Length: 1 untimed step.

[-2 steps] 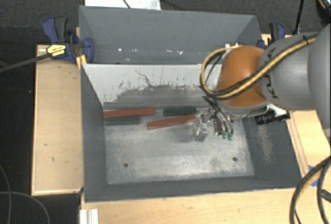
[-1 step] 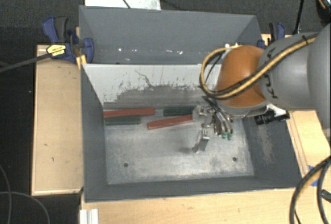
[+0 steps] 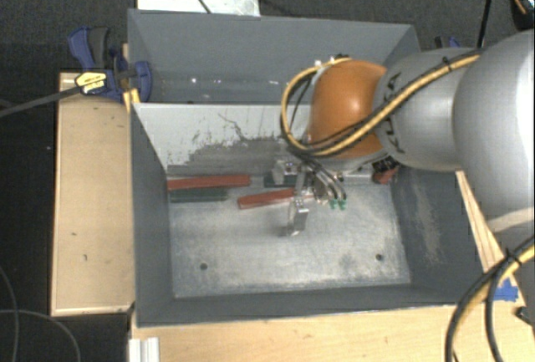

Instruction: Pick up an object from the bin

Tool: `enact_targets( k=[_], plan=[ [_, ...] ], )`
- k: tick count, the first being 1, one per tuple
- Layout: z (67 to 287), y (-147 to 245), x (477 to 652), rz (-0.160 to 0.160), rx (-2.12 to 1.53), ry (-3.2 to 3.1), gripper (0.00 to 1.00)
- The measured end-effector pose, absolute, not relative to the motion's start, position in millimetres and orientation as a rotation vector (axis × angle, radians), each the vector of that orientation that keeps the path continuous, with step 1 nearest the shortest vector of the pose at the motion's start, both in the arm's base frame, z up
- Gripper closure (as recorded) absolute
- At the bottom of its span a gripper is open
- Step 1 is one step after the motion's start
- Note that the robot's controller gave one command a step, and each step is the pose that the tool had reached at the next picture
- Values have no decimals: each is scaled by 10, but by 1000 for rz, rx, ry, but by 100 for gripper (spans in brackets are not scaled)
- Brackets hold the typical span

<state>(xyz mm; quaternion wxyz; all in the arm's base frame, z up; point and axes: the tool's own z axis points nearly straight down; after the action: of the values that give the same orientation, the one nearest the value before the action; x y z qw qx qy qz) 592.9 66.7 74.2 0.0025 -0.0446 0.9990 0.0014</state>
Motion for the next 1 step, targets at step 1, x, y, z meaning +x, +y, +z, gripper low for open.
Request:
enact_targets(
  k=[1],
  plan=[
    [767, 650, 5939, 3, -132, 3132, 100]
  ],
)
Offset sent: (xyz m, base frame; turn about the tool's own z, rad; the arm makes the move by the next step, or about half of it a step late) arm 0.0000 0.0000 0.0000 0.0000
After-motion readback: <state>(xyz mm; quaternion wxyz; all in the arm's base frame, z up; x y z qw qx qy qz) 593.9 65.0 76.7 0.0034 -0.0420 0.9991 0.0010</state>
